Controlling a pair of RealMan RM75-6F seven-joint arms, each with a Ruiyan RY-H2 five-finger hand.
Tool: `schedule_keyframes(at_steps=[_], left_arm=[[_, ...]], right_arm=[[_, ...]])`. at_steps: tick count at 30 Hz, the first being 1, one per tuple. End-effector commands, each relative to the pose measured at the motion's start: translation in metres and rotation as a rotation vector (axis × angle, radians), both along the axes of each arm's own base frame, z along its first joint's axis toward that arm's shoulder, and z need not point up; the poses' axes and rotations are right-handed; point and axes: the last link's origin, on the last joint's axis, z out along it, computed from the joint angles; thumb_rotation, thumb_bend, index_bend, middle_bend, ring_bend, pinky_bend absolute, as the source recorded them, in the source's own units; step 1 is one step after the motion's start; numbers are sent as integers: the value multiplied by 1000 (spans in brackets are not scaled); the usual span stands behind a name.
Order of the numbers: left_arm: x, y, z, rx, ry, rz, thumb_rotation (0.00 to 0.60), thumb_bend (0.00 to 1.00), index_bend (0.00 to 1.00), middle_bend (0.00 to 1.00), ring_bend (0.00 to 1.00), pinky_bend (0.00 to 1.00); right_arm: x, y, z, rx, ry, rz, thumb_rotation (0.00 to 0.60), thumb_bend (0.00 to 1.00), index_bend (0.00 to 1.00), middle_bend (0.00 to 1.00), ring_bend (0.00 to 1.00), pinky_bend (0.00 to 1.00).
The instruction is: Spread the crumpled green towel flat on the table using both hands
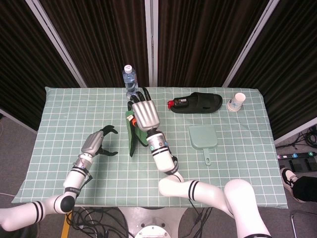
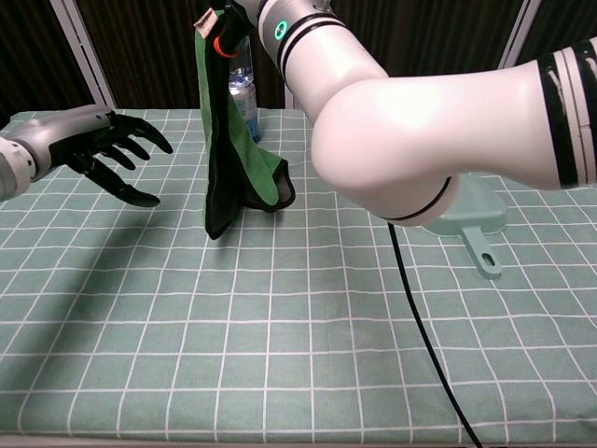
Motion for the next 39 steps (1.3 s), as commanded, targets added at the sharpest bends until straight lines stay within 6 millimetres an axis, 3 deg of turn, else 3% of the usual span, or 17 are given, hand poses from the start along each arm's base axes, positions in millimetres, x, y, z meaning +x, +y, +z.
schedule_keyframes(at_steps=[1,3,7,10,20,25,30,35,39], left_arm=[[10,1,-9,-29,-23,17,592,0,366,253,231,254],[14,0,-14,-47,-29,29,553,0,366,253,231,255],[20,0,-17,-73,-46,50,413,0,366,253,231,256],[22,-1,-18,-88,-34,54,353,0,365,252,231,259],[26,-1,-33,-70,58,69,332,0,365,252,231,265],[27,3,-45,-56,81,102,344,0,369,252,231,270],[21,7,-51,-50,62,132,496,0,431,252,231,271],[18,11,-54,-41,5,174,561,11,517,253,231,271],[21,13,-53,-2,-64,202,596,78,598,284,237,271]], right_arm=[[3,1,-3,-1,-10,-8,600,469,752,291,144,36],[6,1,-5,-8,-7,-9,600,471,748,291,143,36],[10,2,-9,-17,-9,-18,600,478,744,291,143,36],[12,3,-12,-31,-2,-26,600,486,743,291,144,30],[20,10,-27,-16,-6,-37,600,486,736,291,143,20],[22,12,-26,-9,-29,-38,600,485,735,291,143,20],[17,14,-19,-9,-38,-26,600,486,733,289,138,20],[7,16,-11,31,-88,-44,600,485,732,288,133,20],[1,16,0,35,-106,-46,600,485,730,287,130,20]])
